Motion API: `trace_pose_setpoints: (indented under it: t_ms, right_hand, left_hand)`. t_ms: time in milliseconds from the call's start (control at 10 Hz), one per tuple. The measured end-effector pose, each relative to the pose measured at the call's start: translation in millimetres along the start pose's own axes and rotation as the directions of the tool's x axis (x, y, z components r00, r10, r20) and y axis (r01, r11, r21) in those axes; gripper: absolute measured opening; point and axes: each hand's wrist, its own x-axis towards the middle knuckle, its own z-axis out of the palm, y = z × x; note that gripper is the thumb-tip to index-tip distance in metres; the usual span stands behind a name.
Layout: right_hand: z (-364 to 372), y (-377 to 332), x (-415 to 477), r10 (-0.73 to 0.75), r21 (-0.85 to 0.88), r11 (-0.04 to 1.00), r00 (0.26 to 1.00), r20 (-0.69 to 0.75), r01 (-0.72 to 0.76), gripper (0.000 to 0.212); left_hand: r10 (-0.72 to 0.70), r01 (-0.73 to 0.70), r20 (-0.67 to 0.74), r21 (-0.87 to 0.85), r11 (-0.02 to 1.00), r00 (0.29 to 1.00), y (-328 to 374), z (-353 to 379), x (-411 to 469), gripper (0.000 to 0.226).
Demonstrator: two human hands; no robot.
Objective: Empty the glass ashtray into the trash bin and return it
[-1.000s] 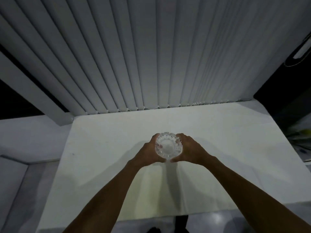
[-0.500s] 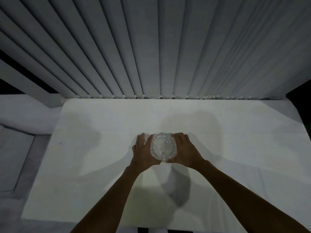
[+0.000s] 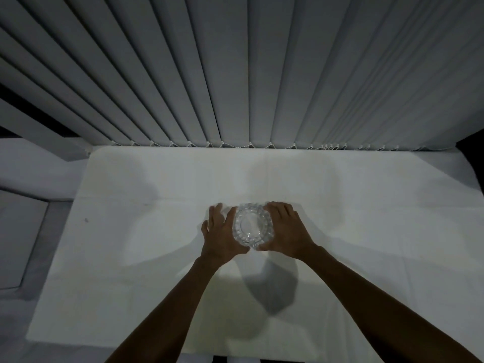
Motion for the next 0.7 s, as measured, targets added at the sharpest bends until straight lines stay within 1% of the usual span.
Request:
trace_pose_setpoints:
  t_ms: [200, 400, 500, 600, 700]
  right_hand:
    - [7.1, 1.2, -2.0, 0.035, -0.013, 0.999, 0.999, -0.019, -0.035, 0.122]
    - [3.9, 0.2, -0.3, 0.048, -0.029, 0.998, 0.999, -0.01, -0.048, 0.124]
    - [-3.6, -3.9, -4.7, 0.075, -0.021, 0.997, 0.994, 0.075, -0.074, 0.131]
    - [-16.0, -9.4, -4.2, 0.061, -0.017, 0.998, 0.989, 0.132, -0.059, 0.138]
    - [-28.1, -21.2, -4.9, 0.137, -0.011, 0.991, 0.984, 0.112, -0.136, 0.133]
  left_hand:
    - [-0.016, 0.017, 0.026, -0.031, 0.999, 1.0, 1.2, 3.4, 3.3, 0.126]
    - [-0.009, 0.009, 0.052, -0.005, 1.0, 0.999, -3.9, 3.1, 8.6, 0.13]
    - [-0.021, 0.024, 0.141, -0.02, 1.0, 0.99, -2.6, -3.2, 7.5, 0.135]
    - [-0.027, 0.036, 0.194, -0.043, 0.998, 0.981, -4.7, -15.9, 9.0, 0.142]
    - [0.013, -0.011, 0.146, -0.02, 1.0, 0.989, -7.6, -34.3, 11.2, 0.143]
